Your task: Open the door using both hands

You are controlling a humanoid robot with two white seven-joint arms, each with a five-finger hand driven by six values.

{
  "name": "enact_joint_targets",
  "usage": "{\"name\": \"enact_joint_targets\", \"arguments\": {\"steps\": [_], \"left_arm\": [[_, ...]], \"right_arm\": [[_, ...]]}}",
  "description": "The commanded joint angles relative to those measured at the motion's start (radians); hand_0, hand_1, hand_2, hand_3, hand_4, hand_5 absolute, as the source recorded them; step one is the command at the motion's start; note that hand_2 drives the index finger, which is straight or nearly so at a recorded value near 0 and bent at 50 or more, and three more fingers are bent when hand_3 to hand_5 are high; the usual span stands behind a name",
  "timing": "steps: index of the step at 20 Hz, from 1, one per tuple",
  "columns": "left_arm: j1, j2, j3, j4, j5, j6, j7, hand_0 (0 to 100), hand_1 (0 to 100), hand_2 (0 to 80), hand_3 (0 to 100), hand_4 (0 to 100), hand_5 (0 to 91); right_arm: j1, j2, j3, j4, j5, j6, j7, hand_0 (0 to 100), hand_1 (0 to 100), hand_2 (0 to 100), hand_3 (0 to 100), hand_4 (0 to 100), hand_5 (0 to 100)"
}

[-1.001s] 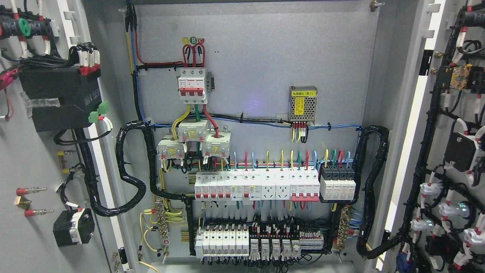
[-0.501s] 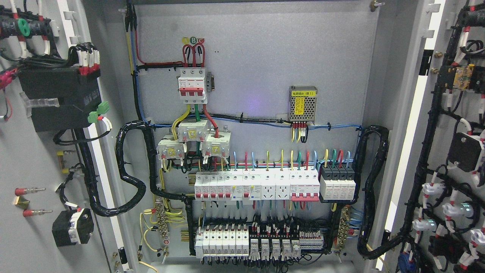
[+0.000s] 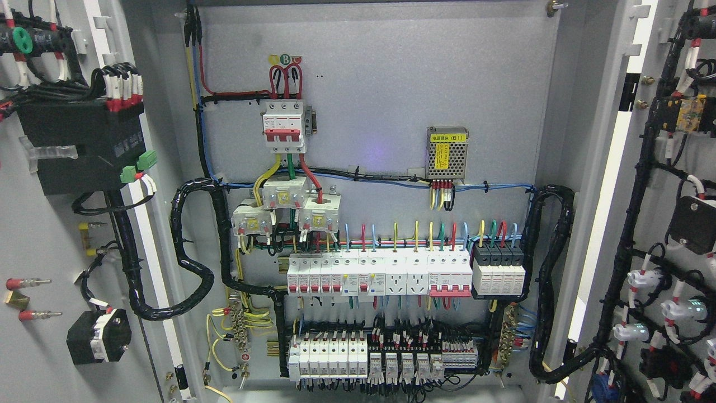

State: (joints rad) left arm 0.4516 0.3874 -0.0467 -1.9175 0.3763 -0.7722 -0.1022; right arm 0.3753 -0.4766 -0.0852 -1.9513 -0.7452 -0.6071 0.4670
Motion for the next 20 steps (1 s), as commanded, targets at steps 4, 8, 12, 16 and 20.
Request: {"name": "enact_joint_targets", "arguments": {"steps": [4, 8, 12, 16, 20], "left_arm": [[0.010, 0.028, 0.077, 0.008, 0.064, -0.610, 0.002, 0, 0, 0.0, 0, 4, 0.0], [0.015, 0.039, 0.102, 0.008, 0.088, -0.610, 0.002, 0, 0, 0.0, 0, 4, 0.0], [0.021, 0.039, 0.119, 0.008, 0.108, -0.611, 0.002, 0, 0, 0.0, 0, 4, 0.0], [0.026, 0.048, 0.151, 0.012, 0.167, -0.611, 0.002, 0, 0, 0.0, 0, 4, 0.0], [0.026, 0.064, 0.197, 0.017, 0.200, -0.610, 0.002, 0, 0, 0.0, 0, 4, 0.0]], "right_arm": [[0.007, -0.034, -0.051, 0.035, -0.048, 0.000, 0.007, 0, 0, 0, 0, 0, 0], [0.016, -0.046, -0.074, 0.051, -0.071, -0.003, 0.010, 0, 0, 0, 0, 0, 0], [0.019, -0.063, -0.085, 0.072, -0.118, -0.006, 0.038, 0, 0, 0, 0, 0, 0], [0.019, -0.073, -0.099, 0.092, -0.128, -0.006, 0.050, 0, 0, 0, 0, 0, 0], [0.019, -0.082, -0.108, 0.109, -0.141, -0.006, 0.062, 0, 0, 0, 0, 0, 0]]}}
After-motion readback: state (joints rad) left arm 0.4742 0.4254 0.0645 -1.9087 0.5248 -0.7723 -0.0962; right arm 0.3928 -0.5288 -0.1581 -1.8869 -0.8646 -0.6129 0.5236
